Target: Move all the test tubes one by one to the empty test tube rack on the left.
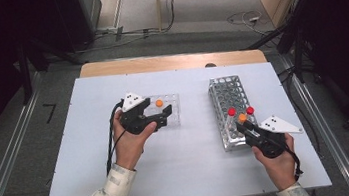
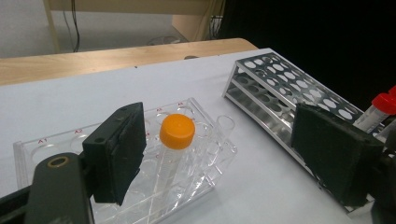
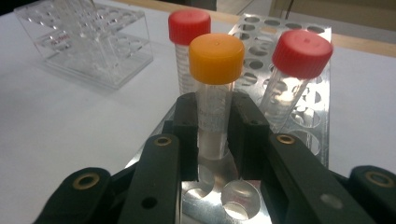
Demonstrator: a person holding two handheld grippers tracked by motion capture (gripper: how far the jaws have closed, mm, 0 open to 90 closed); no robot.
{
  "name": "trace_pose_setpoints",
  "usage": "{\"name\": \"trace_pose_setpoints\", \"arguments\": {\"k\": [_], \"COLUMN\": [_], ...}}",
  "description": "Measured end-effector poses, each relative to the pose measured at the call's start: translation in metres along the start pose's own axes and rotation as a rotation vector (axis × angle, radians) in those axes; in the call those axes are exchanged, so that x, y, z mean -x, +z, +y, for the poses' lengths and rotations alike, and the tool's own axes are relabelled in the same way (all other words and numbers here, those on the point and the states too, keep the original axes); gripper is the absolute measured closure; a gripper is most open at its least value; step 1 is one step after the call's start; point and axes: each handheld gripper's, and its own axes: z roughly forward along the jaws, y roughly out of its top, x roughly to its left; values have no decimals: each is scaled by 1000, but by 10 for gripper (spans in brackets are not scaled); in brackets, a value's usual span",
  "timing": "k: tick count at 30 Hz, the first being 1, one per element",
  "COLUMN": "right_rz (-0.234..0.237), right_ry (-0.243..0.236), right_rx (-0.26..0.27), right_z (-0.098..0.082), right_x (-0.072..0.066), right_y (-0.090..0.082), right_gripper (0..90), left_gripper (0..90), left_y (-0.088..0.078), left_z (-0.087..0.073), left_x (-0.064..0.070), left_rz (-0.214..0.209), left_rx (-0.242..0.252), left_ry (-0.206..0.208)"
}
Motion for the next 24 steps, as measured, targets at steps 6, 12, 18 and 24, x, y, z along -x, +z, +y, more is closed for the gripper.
{"name": "trace_pose_setpoints", "arguments": {"k": [6,12,18,24], "right_rz": [6,2,7,20], "right_ry": [19,17,17,13], "right_rx": [49,92,118,127], "right_z": [12,21,26,28], "right_x": [1,0,0,-3], "right_y": [-14,-26,-34,-37], "right_gripper": [714,714,714,715], "left_gripper": [185,179,178,179], "left_y": [0,1,1,0], "left_z": [0,0,-1,0], "left_x": [0,0,1,2], "left_rz": [3,3,6,2], "left_rx": [-7,-12,-21,-15], "left_ry": [3,4,9,12]}}
